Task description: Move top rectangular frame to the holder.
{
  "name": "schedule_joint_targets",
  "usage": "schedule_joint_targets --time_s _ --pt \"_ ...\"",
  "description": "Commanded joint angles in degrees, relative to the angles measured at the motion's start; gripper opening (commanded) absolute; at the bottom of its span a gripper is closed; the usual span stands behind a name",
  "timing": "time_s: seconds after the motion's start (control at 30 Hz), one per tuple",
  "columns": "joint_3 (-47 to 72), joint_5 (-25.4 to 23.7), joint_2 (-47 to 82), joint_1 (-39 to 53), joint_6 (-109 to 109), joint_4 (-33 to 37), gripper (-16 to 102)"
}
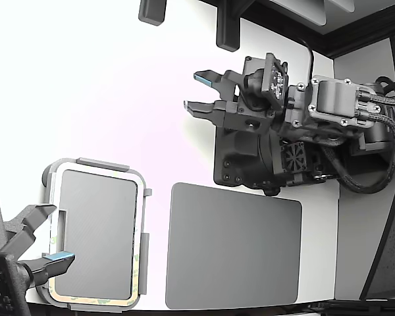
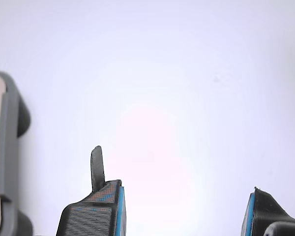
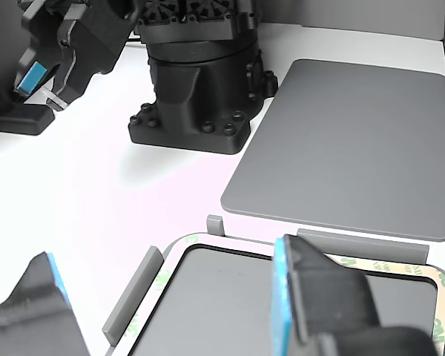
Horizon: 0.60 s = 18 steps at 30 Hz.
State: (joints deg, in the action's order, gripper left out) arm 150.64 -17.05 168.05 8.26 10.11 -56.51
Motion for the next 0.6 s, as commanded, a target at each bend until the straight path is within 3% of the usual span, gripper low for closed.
schedule_joint_targets --time_s 0.0,0.07,0.2,0.57 --pt "-1.1 -0.4 1.3 -0.7 0.4 -0.2 100" --pt "0.3 -3.1 0.6 -0.7 2.7 -0.2 100" --pt "0.5 -0.9 1.2 -0.5 0.5 0.3 100" --pt "0.5 -0.9 1.2 -0.6 0.5 0.3 100"
